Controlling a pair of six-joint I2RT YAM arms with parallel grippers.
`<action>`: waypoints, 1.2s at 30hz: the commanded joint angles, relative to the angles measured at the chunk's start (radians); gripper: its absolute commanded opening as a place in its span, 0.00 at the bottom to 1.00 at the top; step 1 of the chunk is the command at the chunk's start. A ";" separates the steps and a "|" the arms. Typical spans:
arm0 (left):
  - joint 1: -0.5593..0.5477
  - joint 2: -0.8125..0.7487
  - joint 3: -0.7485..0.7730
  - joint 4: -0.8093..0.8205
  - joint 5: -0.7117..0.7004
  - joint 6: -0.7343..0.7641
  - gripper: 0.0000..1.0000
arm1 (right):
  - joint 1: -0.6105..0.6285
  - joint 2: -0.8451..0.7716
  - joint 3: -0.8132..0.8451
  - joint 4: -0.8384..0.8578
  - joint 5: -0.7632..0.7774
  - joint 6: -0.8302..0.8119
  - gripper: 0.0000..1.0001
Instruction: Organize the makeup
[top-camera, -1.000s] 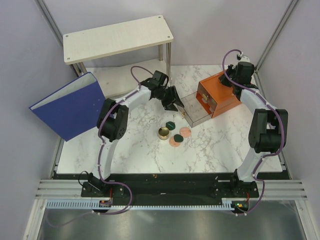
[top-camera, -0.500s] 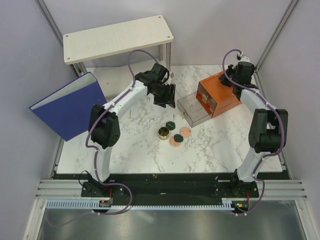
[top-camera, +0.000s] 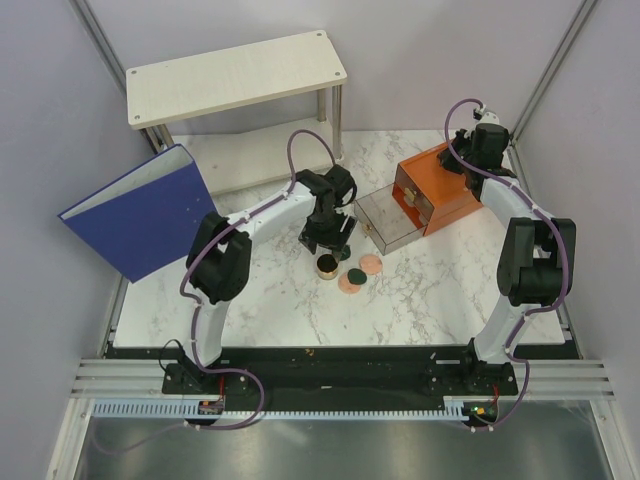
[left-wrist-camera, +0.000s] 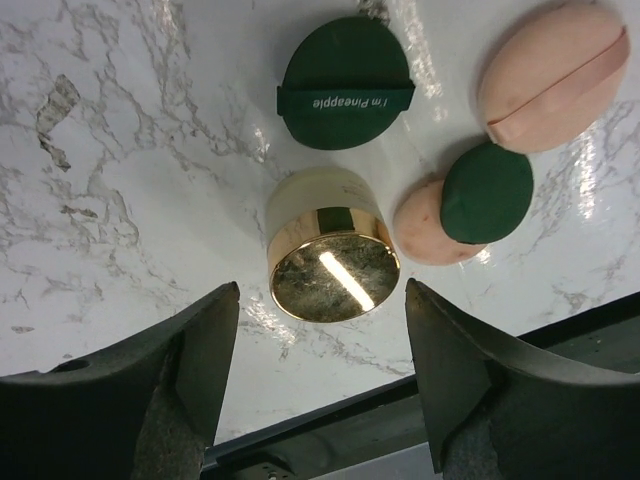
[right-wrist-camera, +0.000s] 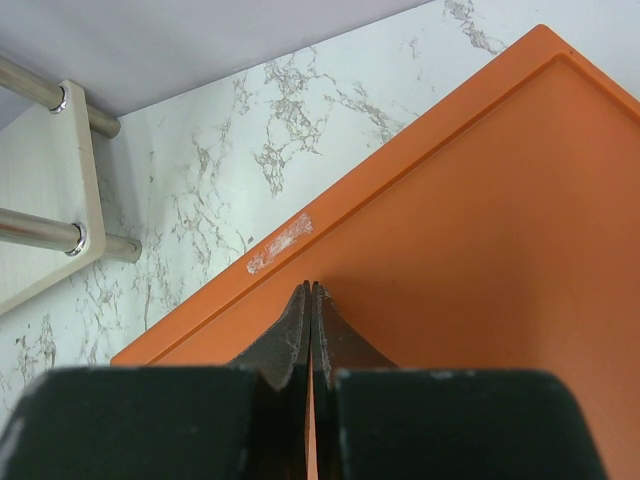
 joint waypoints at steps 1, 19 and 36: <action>-0.011 -0.026 -0.022 -0.014 -0.039 0.048 0.75 | 0.008 0.136 -0.115 -0.415 0.001 -0.045 0.00; -0.051 0.066 -0.028 0.012 0.044 0.086 0.77 | 0.008 0.145 -0.110 -0.415 -0.004 -0.048 0.00; -0.056 0.080 -0.039 0.026 -0.023 0.074 0.02 | 0.008 0.145 -0.110 -0.415 -0.007 -0.048 0.00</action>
